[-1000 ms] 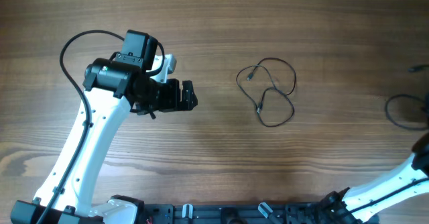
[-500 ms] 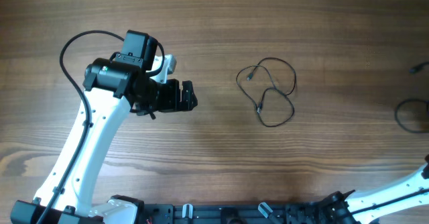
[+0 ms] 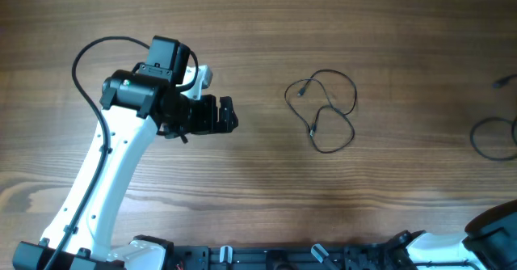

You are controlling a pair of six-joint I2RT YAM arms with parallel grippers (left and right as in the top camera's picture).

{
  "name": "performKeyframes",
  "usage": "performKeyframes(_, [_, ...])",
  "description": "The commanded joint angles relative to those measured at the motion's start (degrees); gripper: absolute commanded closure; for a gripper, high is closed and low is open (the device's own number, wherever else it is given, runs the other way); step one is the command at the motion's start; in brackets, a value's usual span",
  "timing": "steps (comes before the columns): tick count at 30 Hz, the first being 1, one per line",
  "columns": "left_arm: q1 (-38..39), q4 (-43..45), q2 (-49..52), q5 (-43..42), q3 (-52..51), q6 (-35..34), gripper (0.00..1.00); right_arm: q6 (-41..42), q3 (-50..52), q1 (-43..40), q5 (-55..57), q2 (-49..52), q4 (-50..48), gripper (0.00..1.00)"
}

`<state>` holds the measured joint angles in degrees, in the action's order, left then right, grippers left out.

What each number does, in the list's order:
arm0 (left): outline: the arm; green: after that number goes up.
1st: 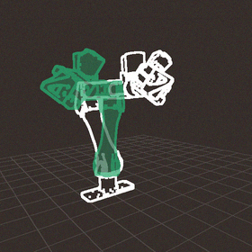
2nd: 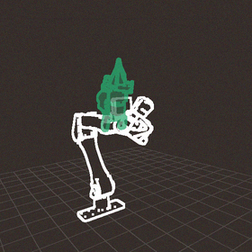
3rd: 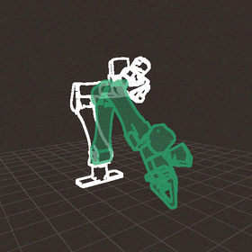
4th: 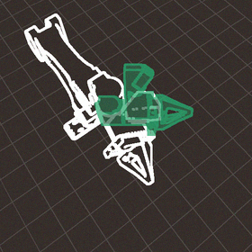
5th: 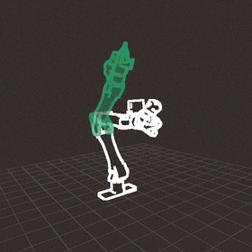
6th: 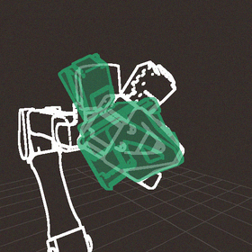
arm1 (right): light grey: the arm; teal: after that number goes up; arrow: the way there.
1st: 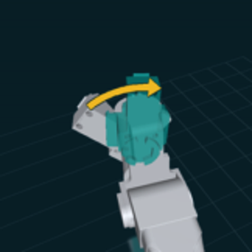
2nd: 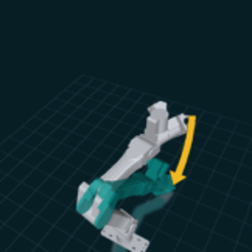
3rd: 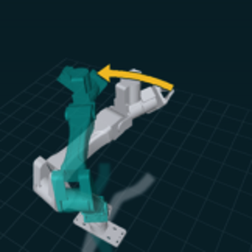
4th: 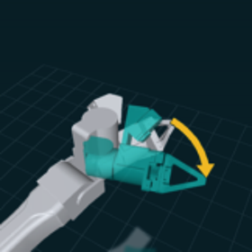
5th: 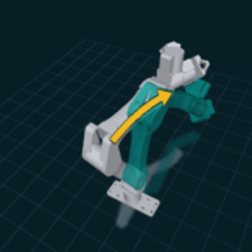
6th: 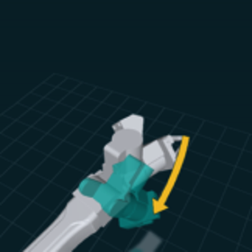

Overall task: Untangle cables
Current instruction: 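Move the right gripper onto the last cable loop and grasp it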

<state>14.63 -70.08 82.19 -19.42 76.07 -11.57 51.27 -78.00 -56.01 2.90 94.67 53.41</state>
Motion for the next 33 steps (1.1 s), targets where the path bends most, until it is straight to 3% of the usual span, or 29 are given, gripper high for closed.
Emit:
performKeyframes(1, [0.1,2.4,-0.8,2.1,0.0,0.2,0.03,-10.2,1.6,4.0,-16.7,-0.4,0.7,0.00])
performKeyframes(4, [-0.5,6.1,-0.8,5.9,0.0,-4.6,0.08,-23.3,1.7,11.2,-28.8,-0.4,0.1,0.00])
performKeyframes(7, [-3.1,7.9,-0.8,5.9,0.0,-9.3,0.08,-33.3,1.7,21.4,-33.7,-0.4,0.9,0.00])
performKeyframes(12, [-10.8,6.3,-0.8,5.8,0.0,-10.3,0.04,-47.1,1.7,39.8,-27.3,-0.4,2.8,0.00])
performKeyframes(15, [-15.1,1.4,-0.8,5.3,0.0,-9.4,0.00,-61.6,1.7,51.2,-14.4,-0.4,1.1,0.01])
performKeyframes(18, [-15.8,-1.2,-0.8,5.3,0.0,-6.1,0.00,-76.6,1.7,57.5,-12.6,-0.4,0.8,0.00])
performKeyframes(23, [-15.6,-1.6,-0.8,5.0,0.0,-5.3,0.01,-86.2,1.8,62.6,-15.7,1.2,-0.3,0.00])
performKeyframes(33, [-15.6,-1.6,-0.8,4.9,0.0,-5.3,0.00,-86.2,1.8,63.1,-21.0,13.5,-0.6,0.00])
